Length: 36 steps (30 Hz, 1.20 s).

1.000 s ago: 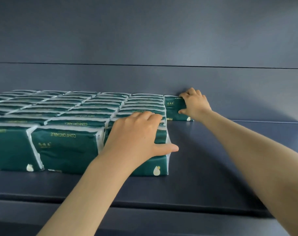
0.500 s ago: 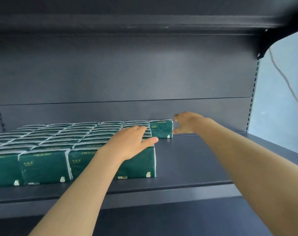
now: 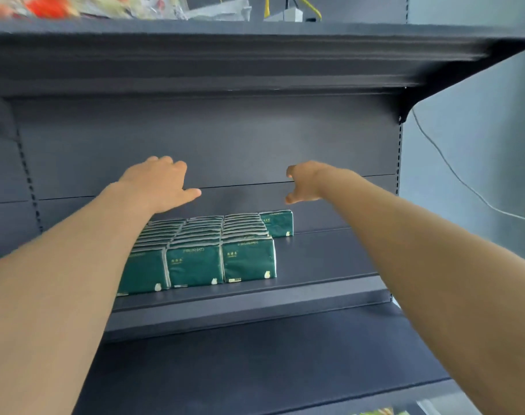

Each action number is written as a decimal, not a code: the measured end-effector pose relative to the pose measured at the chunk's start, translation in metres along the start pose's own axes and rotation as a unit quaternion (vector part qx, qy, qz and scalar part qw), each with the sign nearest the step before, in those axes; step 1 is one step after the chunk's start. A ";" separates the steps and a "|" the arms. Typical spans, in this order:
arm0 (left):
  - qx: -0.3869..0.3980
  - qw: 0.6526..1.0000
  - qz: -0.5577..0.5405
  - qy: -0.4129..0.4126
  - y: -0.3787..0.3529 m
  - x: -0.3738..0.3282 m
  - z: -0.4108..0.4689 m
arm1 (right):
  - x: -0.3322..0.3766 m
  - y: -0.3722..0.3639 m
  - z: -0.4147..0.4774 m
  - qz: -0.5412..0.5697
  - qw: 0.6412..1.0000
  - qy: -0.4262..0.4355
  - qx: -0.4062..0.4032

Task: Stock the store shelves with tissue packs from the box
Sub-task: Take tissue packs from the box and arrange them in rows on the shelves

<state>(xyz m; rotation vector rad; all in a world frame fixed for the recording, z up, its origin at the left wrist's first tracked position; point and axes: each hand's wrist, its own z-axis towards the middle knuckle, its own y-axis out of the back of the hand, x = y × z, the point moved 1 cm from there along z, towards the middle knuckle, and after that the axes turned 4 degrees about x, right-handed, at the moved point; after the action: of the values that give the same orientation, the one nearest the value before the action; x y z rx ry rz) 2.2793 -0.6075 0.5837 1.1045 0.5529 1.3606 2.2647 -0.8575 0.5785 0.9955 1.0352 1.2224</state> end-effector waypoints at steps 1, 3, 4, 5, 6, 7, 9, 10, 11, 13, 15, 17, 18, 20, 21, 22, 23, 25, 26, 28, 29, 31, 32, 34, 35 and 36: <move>-0.003 1.000 0.017 -0.006 0.008 0.002 -0.010 | 0.004 0.005 -0.010 0.003 1.000 -0.001 -0.004; -0.003 0.999 0.040 -0.012 0.021 0.003 -0.034 | 0.012 0.013 -0.030 0.009 1.000 0.003 -0.013; 0.001 0.999 0.044 -0.010 0.027 0.004 -0.047 | 0.015 0.016 -0.042 0.010 1.000 0.005 -0.015; 0.005 0.999 0.045 -0.006 0.033 0.005 -0.061 | 0.018 0.018 -0.053 0.011 1.000 0.007 -0.015; 0.010 0.999 0.046 -0.001 0.039 0.006 -0.076 | 0.021 0.019 -0.066 0.011 1.000 0.010 -0.015; 0.015 0.999 0.047 0.007 0.044 0.007 -0.091 | 0.024 0.021 -0.077 0.014 1.000 0.013 -0.017; 0.033 0.998 0.054 0.023 0.056 0.009 -0.121 | 0.028 0.026 -0.101 0.025 0.999 0.025 -0.023; 0.042 0.997 0.059 0.031 0.062 0.010 -0.135 | 0.031 0.028 -0.113 0.029 0.999 0.033 -0.025; 0.052 0.996 0.064 0.037 0.067 0.010 -0.148 | 0.032 0.030 -0.124 0.032 0.998 0.040 -0.025; 0.072 0.994 0.070 0.043 0.075 0.008 -0.173 | 0.035 0.029 -0.148 0.041 0.998 0.050 -0.021; 0.075 0.994 0.072 0.040 0.079 0.003 -0.196 | 0.040 0.025 -0.173 0.050 0.997 0.056 -0.017; 0.082 0.994 0.068 0.035 0.080 -0.002 -0.218 | 0.047 0.019 -0.197 0.060 0.996 0.059 -0.005; 0.090 0.993 0.062 0.037 0.079 -0.004 -0.229 | 0.051 0.014 -0.207 0.063 0.996 0.061 0.005; 0.109 0.992 0.049 0.044 0.072 -0.005 -0.251 | 0.058 0.001 -0.225 0.066 0.995 0.068 0.022; 0.117 0.991 0.043 0.046 0.065 -0.005 -0.261 | 0.062 -0.006 -0.233 0.066 0.995 0.072 0.029; 0.126 0.990 0.036 0.046 0.057 -0.005 -0.270 | 0.066 -0.015 -0.239 0.066 0.994 0.076 0.037; 0.135 0.989 0.027 0.046 0.048 -0.005 -0.279 | 0.070 -0.024 -0.246 0.069 0.993 0.078 0.048; 0.156 0.987 0.007 0.044 0.024 -0.005 -0.296 | 0.079 -0.048 -0.257 0.076 0.991 0.078 0.078; 0.166 0.985 -0.003 0.040 0.010 -0.006 -0.304 | 0.084 -0.062 -0.262 0.077 0.989 0.081 0.095; 0.186 0.982 -0.024 0.028 -0.022 -0.009 -0.317 | 0.094 -0.094 -0.266 0.074 0.984 0.088 0.133; 0.196 0.980 -0.032 0.022 -0.041 -0.009 -0.323 | 0.099 -0.112 -0.267 0.073 0.982 0.090 0.149; 0.221 0.974 -0.051 0.014 -0.081 -0.009 -0.331 | 0.110 -0.150 -0.265 0.066 0.978 0.091 0.176; 0.233 0.970 -0.062 0.009 -0.101 -0.009 -0.335 | 0.116 -0.169 -0.263 0.061 0.976 0.089 0.190; 0.254 0.964 -0.081 -0.002 -0.142 -0.009 -0.339 | 0.129 -0.207 -0.259 0.055 0.970 0.081 0.220; 0.265 0.960 -0.090 -0.007 -0.162 -0.008 -0.340 | 0.136 -0.226 -0.257 0.055 0.967 0.077 0.237; 0.278 0.955 -0.099 -0.012 -0.181 -0.007 -0.341 | 0.142 -0.245 -0.254 0.052 0.963 0.071 0.256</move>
<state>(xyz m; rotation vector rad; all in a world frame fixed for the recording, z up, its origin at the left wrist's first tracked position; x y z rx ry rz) 2.0750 -0.4850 0.2798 1.4653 1.0415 1.0367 2.0839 -0.7275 0.2700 1.3869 1.4733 1.1459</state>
